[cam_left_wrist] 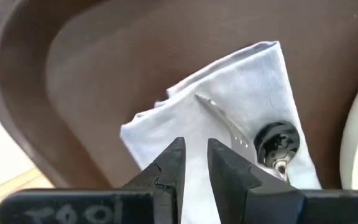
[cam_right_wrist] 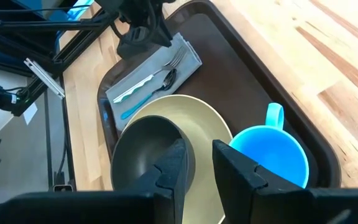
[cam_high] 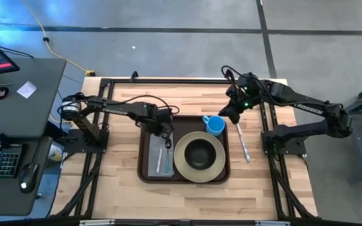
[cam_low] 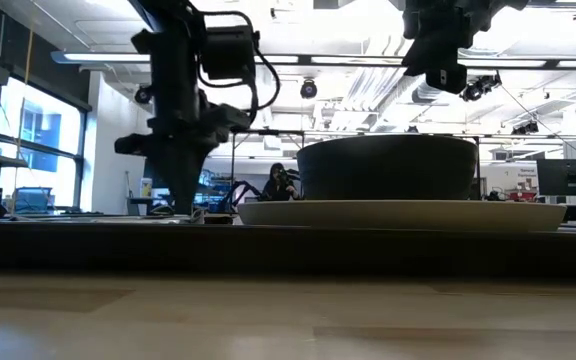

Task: Set up tray
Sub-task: Put the blue patterned fork on the gray napkin to the left of the blue spoon

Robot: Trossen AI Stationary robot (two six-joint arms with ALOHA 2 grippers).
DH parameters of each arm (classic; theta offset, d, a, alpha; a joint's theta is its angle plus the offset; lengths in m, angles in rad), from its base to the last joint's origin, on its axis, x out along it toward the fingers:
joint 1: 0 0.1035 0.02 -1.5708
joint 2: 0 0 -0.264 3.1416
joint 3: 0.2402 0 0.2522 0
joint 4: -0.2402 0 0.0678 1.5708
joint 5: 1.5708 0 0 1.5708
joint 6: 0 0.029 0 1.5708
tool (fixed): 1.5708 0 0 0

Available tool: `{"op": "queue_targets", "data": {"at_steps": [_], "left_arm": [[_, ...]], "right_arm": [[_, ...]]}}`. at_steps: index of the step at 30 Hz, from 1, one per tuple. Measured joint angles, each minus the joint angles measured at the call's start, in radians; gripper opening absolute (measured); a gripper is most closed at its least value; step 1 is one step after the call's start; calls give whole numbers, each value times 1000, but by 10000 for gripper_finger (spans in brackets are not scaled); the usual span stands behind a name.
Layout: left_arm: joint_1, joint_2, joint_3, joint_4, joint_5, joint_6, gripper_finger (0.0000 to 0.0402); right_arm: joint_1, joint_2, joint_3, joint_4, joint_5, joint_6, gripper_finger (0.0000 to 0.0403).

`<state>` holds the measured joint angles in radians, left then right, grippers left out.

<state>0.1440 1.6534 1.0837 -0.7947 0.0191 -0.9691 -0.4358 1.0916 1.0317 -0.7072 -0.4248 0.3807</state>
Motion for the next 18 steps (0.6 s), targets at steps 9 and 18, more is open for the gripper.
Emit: {"op": "queue_targets", "data": {"at_steps": [9,18], "left_arm": [[0,46,0,25,-26,-37,101],[0,87,1,86,9,-62,101]], "right_arm": [[0,0,1,3,31,-20,71],[-1,0,1,16,34,-22,71]]}}
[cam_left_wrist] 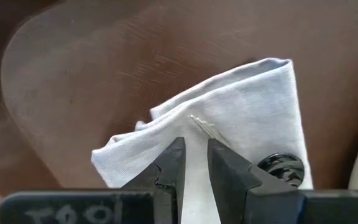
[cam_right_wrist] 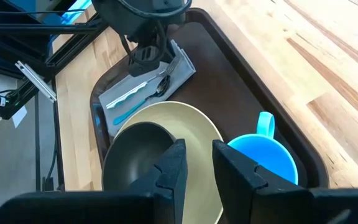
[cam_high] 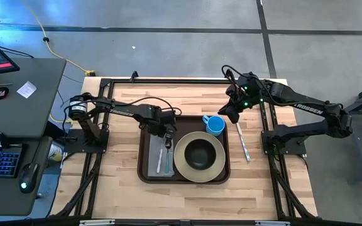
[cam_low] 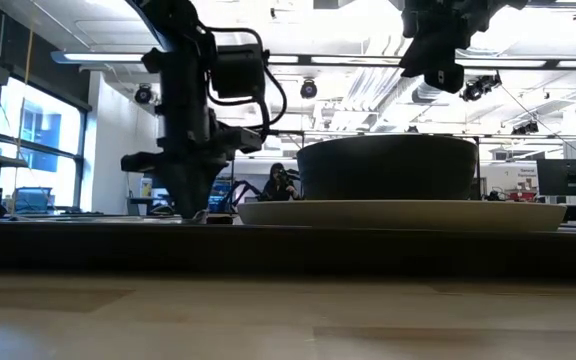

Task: Set up tray
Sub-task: Put the blue patterned fork on the gray napkin to the left of the blue spoon

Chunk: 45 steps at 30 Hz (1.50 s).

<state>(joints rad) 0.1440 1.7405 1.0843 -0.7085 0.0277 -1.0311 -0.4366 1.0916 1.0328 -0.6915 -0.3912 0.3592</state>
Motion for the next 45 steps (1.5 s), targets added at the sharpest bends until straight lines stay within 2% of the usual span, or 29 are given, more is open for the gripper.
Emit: {"op": "queue_targets", "data": {"at_steps": [11,15,19,24,33,39,45], "left_arm": [[0,0,73,2,-18,-21,101],[0,0,105,-63,-16,-12,101],[-8,0,111,-116,51,2,101],[-38,0,112,-99,198,32,101],[-101,0,112,-68,220,66,101],[-107,-28,24,65,260,5,101],[-105,-160,-88,193,184,-76,101]], "right_arm": [[-2,0,0,1,21,-13,71],[-2,0,0,1,26,-13,71],[-2,0,0,1,26,-13,71],[-2,0,0,1,26,-23,71],[-2,0,0,0,6,-31,71],[-2,0,0,-30,-29,-51,71],[-2,0,-1,-73,-35,-59,71]]}}
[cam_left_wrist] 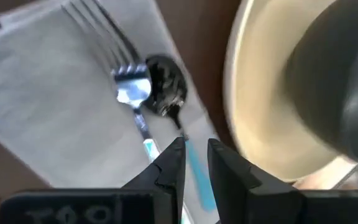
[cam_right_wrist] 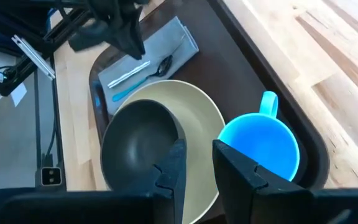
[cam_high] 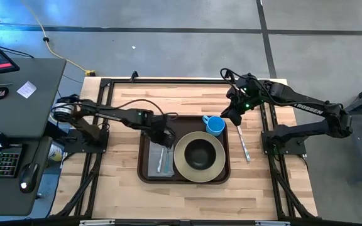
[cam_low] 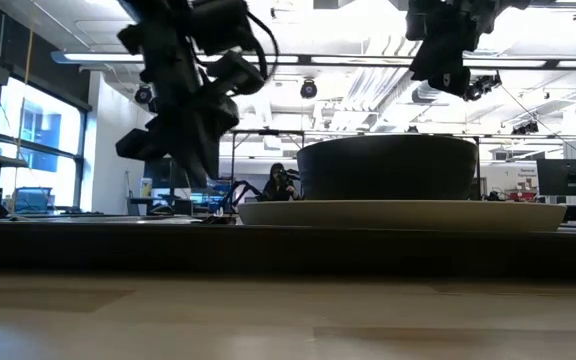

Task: Set up tray
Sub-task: Put the blue patterned fork on the gray napkin to the left of the blue spoon

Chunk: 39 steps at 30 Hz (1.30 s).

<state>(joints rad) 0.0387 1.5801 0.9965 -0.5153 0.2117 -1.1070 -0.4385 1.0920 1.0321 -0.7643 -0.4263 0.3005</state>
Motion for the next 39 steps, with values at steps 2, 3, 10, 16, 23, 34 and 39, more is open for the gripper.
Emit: {"op": "queue_targets", "data": {"at_steps": [2,3,10,16,23,34,39], "left_arm": [[0,-38,-49,70,-17,-39,102],[0,-52,-80,108,-16,-63,104],[-1,-44,-192,256,18,-178,202],[0,-45,-194,249,14,-172,291],[0,-1,-193,228,10,-147,281],[0,8,-192,236,3,-128,176],[0,8,-192,236,-12,-129,144]], "right_arm": [[0,0,0,-1,0,-12,71],[0,0,0,-1,0,-14,71],[0,0,-1,14,14,-32,71],[0,0,-1,14,16,-38,71],[0,0,-1,19,16,-39,71],[0,0,-1,21,31,-38,71],[0,0,-1,21,32,-39,71]]}}
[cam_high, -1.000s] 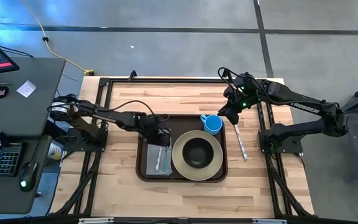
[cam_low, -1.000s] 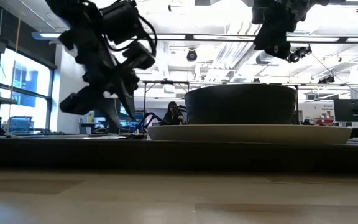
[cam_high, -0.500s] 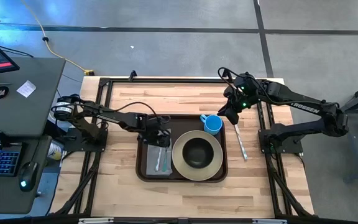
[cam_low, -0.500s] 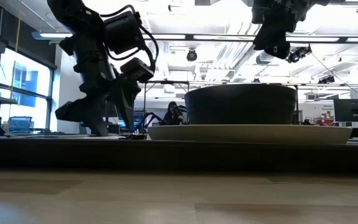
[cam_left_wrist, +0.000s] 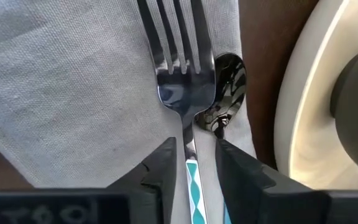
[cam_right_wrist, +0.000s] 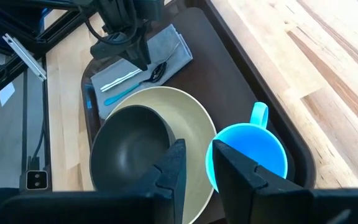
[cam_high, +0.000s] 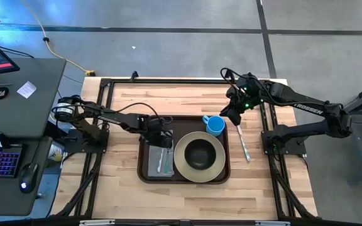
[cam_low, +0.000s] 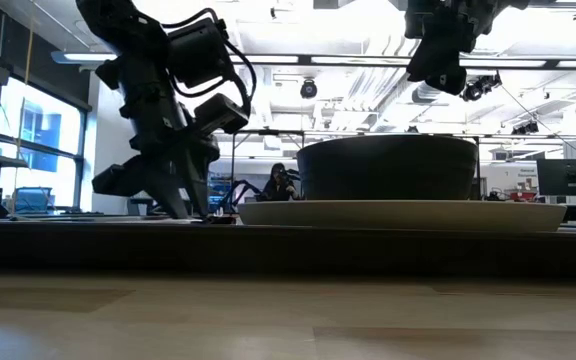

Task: Set up tray
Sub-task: Put the blue patterned fork on the gray napkin to the left of the blue spoon

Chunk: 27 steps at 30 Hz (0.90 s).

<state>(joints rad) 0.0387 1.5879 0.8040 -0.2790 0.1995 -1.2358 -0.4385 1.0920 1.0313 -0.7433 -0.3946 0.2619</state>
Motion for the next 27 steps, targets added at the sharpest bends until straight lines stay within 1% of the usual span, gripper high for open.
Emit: {"op": "queue_targets", "data": {"at_steps": [6,13,19,23,27], "left_arm": [[0,0,0,-12,-10,0,135],[0,1,0,-11,-29,0,156],[0,37,1,13,-27,-26,167],[0,45,1,31,-21,-26,164],[0,45,1,26,-27,-29,152]], "right_arm": [[0,0,0,0,0,0,71],[0,0,0,0,0,-1,71],[0,0,0,1,0,-1,71],[0,0,0,1,3,-1,71],[0,0,0,1,2,0,71]]}}
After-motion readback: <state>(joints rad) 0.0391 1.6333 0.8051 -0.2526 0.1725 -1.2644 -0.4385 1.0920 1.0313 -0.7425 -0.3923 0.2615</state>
